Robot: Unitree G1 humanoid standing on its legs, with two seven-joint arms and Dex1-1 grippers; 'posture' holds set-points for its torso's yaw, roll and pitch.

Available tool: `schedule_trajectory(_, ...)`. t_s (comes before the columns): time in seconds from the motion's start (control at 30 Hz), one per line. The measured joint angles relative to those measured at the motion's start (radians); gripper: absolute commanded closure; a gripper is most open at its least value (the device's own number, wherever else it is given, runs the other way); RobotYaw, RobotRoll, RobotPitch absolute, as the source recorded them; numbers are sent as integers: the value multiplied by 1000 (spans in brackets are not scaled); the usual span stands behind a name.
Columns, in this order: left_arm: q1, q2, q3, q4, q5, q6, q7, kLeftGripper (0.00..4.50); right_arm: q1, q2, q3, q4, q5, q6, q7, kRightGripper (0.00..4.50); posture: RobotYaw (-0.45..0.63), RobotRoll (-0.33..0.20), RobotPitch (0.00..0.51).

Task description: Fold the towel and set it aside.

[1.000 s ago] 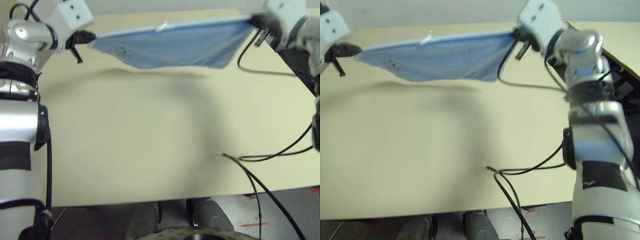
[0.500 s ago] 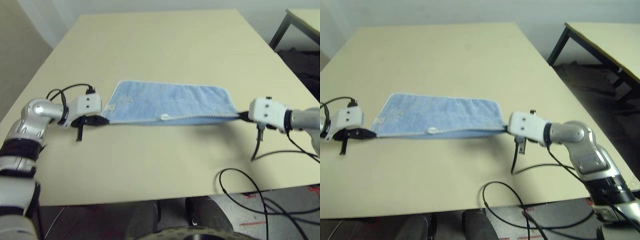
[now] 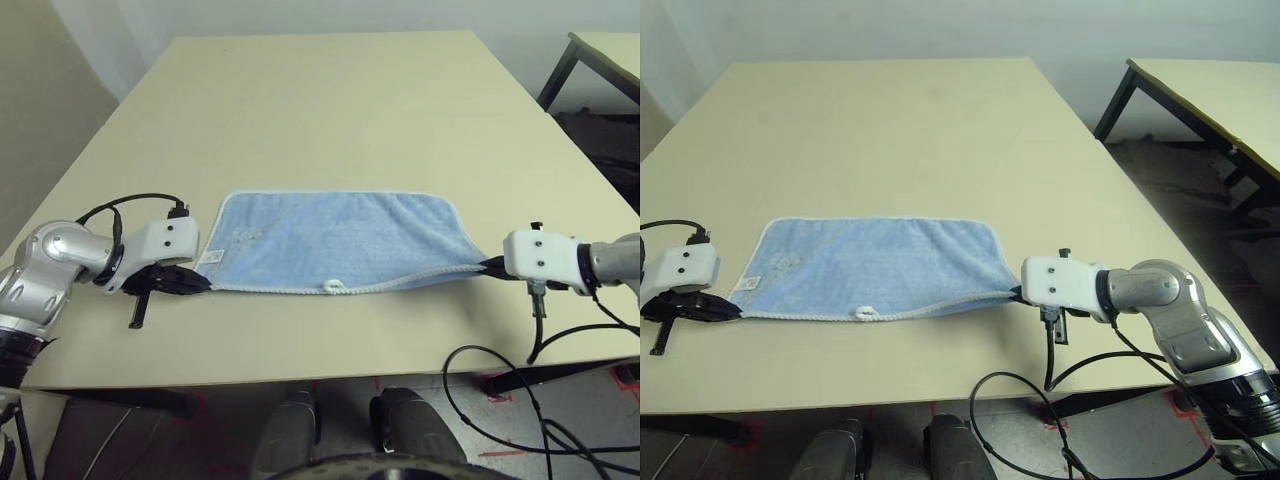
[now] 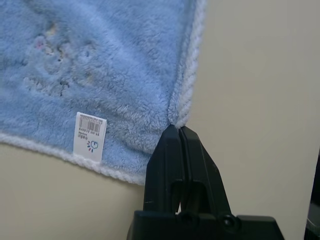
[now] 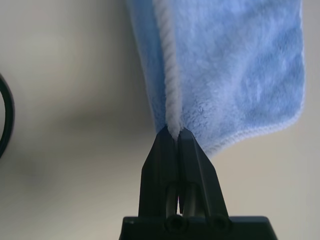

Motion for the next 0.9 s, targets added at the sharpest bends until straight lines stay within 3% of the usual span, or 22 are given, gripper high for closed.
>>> schedule_trajectory(0.33, -7, 0, 0, 9, -3, -15, -10, 4468, 64, -46, -37, -80, 29, 149, 0, 4500, -3, 0, 93)
schedule_trajectory(0.63, -186, -34, -4, 101, -41, 114, -71, 4468, -165, -33, -44, 6, 94, 299, 22, 4500, -2, 0, 90)
schedule_trajectory(0.9, -384, -74, -78, 275, -13, 175, -169, 4468, -345, 15, 18, 162, 85, 340, 78, 4500, -7, 0, 94)
